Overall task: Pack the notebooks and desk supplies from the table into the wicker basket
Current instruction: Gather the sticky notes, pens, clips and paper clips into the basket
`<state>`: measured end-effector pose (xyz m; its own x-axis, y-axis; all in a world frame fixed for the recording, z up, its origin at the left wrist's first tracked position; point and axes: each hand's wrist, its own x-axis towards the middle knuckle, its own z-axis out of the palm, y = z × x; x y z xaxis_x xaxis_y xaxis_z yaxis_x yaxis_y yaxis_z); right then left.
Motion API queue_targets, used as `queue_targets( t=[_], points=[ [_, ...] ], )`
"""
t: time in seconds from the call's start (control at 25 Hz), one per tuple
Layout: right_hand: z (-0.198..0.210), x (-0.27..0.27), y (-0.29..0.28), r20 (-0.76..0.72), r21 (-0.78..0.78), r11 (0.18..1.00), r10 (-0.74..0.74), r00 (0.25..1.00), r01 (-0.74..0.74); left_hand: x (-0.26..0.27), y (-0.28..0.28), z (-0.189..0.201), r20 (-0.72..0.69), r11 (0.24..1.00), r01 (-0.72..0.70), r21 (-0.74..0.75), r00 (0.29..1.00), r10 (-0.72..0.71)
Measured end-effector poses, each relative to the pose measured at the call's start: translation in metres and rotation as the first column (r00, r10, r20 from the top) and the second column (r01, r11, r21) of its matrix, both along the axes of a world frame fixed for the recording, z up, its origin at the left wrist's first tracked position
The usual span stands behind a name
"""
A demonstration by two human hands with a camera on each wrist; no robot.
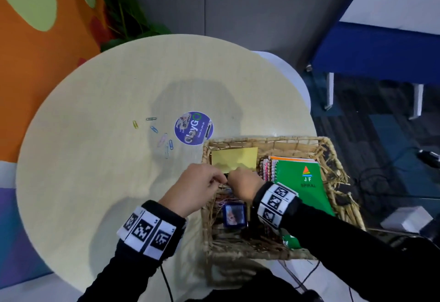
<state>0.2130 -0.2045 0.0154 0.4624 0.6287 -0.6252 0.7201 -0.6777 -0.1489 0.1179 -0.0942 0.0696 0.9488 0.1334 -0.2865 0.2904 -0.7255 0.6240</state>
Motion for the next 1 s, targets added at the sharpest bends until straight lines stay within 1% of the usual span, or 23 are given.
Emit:
queue_targets(
  t=[0.04,0.12,0.2,0.28,0.4,0.48,0.52,0.56,0.6,0.64,0.68,0.72,0.76,0.8,0.84,0.88,0.96,1.0],
  points=[
    [-0.001,-0.001,0.001,0.007,-0.005,1.000,0.001,1.000,-0.001,0.002,-0.006,0.002,-0.045,0.996,0.060,0.061,0.997,-0.057],
    [0.001,0.002,-0.005,0.027,0.027,0.999,-0.020,0.999,0.020,0.008,-0.016,0.000,-0.101,0.972,0.145,0.186,0.987,-0.128],
    [0.009,0.014,-0.021,0.024,0.114,0.985,-0.132,0.991,0.129,0.017,-0.025,-0.010,-0.204,0.929,0.230,0.289,0.963,-0.175],
    [0.020,0.025,-0.044,0.030,0.196,0.960,-0.208,0.978,0.198,0.024,-0.038,-0.018,-0.329,0.870,0.332,0.365,0.920,-0.213],
    [0.031,0.028,-0.081,0.059,0.259,0.941,-0.239,0.969,0.216,0.037,-0.053,-0.022,-0.503,0.784,0.484,0.389,0.824,-0.260],
    [0.034,0.023,-0.100,0.047,0.272,0.934,-0.253,0.966,0.231,0.042,-0.055,-0.032,-0.612,0.762,0.558,0.330,0.741,-0.277],
    [0.034,0.021,-0.107,0.041,0.279,0.931,-0.256,0.966,0.235,0.046,-0.054,-0.045,-0.663,0.751,0.585,0.306,0.697,-0.272],
    [0.033,0.020,-0.113,0.037,0.288,0.926,-0.264,0.964,0.243,0.048,-0.051,-0.057,-0.696,0.750,0.586,0.305,0.675,-0.245],
    [0.032,0.020,-0.118,0.033,0.294,0.921,-0.277,0.960,0.256,0.049,-0.049,-0.064,-0.706,0.773,0.556,0.306,0.677,-0.208],
    [0.031,0.020,-0.120,0.025,0.303,0.916,-0.285,0.958,0.264,0.048,-0.048,-0.065,-0.710,0.774,0.551,0.312,0.676,-0.195],
    [0.031,0.020,-0.122,0.017,0.314,0.910,-0.292,0.956,0.272,0.046,-0.050,-0.059,-0.662,0.815,0.504,0.284,0.718,-0.213],
    [0.032,0.020,-0.122,0.008,0.323,0.905,-0.295,0.955,0.277,0.047,-0.052,-0.051,-0.616,0.865,0.454,0.214,0.750,-0.242],
    [0.033,0.020,-0.121,0.001,0.328,0.902,-0.298,0.955,0.281,0.049,-0.054,-0.042,-0.577,0.883,0.439,0.168,0.770,-0.273],
    [0.034,0.021,-0.119,-0.004,0.332,0.901,-0.296,0.955,0.281,0.052,-0.055,-0.028,-0.541,0.885,0.441,0.151,0.786,-0.299],
    [0.036,0.023,-0.115,-0.007,0.335,0.901,-0.288,0.957,0.274,0.055,-0.052,-0.018,-0.528,0.899,0.409,0.156,0.804,-0.274],
    [0.039,0.024,-0.110,-0.014,0.345,0.900,-0.278,0.961,0.265,0.057,-0.046,-0.007,-0.482,0.917,0.359,0.174,0.843,-0.239],
    [0.047,0.033,-0.095,-0.023,0.384,0.892,-0.251,0.968,0.240,0.058,-0.015,-0.004,-0.271,0.977,0.167,0.131,0.954,-0.127],
    [0.053,0.038,-0.087,-0.017,0.407,0.884,-0.244,0.970,0.230,0.056,0.003,-0.002,-0.165,0.989,0.071,0.131,0.985,-0.049]
  ],
)
